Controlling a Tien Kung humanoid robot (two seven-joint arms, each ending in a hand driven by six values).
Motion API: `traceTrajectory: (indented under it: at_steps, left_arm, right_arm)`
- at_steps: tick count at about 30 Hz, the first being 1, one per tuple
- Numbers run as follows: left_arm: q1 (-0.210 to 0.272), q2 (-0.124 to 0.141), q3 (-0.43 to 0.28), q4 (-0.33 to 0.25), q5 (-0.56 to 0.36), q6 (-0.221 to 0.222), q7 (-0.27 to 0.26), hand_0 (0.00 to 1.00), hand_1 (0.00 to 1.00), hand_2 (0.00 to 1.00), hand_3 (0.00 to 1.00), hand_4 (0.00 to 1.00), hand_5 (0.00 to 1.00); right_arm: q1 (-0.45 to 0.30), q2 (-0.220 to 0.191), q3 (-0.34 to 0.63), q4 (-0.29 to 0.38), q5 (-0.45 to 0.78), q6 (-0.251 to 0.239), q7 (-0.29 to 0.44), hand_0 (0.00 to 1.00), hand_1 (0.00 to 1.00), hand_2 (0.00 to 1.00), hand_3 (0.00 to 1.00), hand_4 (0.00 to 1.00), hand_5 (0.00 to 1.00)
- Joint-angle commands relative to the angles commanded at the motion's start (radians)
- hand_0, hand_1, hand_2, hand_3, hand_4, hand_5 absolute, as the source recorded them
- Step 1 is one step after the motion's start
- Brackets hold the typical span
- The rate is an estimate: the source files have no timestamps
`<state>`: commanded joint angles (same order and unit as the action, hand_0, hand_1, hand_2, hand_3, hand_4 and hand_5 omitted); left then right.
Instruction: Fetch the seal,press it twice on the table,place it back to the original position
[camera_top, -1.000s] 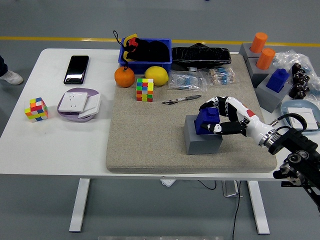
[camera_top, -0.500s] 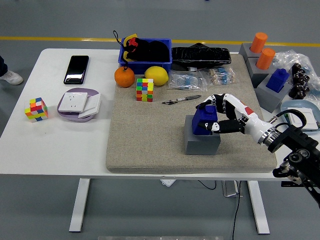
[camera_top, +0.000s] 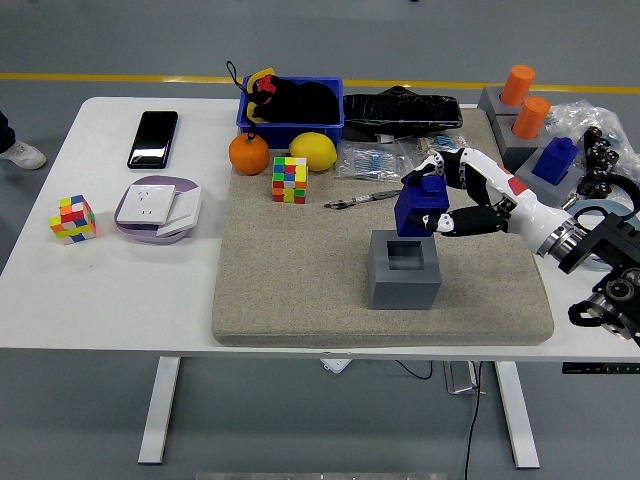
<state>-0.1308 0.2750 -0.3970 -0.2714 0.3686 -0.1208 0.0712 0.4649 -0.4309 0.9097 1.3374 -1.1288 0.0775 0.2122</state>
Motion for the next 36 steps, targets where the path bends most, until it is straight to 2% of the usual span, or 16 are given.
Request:
traceTrajectory:
  at_steps: [13,22,36]
  left_arm:
    - [0.0,-0.002,0.002,0.001,0.0,0.0,0.0,0.792,0.747,0.739,0.775,0.797,0.474]
    - [-0.002,-0.008,-0.003,0.0,0.005,0.0,-0.001,0.792,0.747,0.738,0.775,0.797,0.475]
    - [0.0,-0.012,-0.004,0.0,0.006,-0.001,-0.001,0.792,0.747,0.738,0.774,0.797,0.475]
  right_arm:
    - [-0.019,-0.004,0.028,-0.176,-0.038,-0.013,0.022,0.584,0.469,0.457,0.455,0.746,0.002]
    - [-0.037,0.013,0.068,-0.237,-0.044,-0.02,0.034,0.581,0.466,0.458,0.45,0.743,0.002]
    - [-0.062,0.068,0.043,-0.334,-0.037,-0.036,0.059,0.581,0.465,0.452,0.445,0.739,0.002]
